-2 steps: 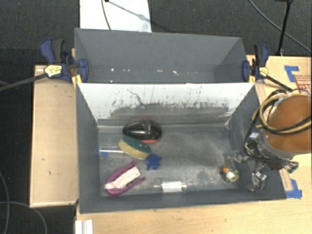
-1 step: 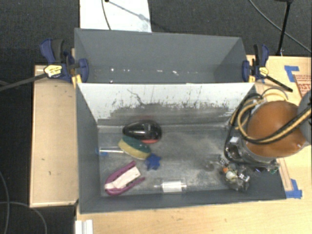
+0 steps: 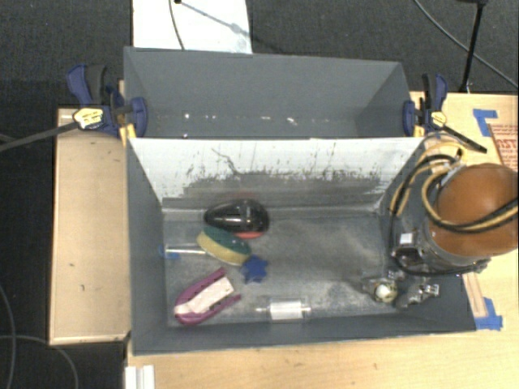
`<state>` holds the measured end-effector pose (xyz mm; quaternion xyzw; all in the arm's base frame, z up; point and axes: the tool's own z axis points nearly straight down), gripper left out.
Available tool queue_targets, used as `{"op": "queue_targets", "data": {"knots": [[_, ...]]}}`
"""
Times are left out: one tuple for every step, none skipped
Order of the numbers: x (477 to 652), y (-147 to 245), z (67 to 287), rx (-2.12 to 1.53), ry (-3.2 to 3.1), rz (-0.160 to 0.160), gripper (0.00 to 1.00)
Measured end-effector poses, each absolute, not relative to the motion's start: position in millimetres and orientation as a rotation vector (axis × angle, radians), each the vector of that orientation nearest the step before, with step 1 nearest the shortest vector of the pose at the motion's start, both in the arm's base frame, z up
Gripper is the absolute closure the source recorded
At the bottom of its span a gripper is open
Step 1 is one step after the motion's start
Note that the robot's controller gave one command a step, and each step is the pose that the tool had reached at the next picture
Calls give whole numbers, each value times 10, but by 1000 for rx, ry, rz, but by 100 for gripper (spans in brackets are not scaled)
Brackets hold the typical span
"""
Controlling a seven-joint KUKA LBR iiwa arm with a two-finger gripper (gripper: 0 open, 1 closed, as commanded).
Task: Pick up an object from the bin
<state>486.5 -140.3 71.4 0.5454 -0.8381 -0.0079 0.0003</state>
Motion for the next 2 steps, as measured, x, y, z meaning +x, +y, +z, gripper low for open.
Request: {"op": "queue_targets", "data": {"knots": [[4894, -1385, 717, 1717, -2644, -19, 100], [4906, -1375, 1107, 1707, -2643, 3, 100]]}}
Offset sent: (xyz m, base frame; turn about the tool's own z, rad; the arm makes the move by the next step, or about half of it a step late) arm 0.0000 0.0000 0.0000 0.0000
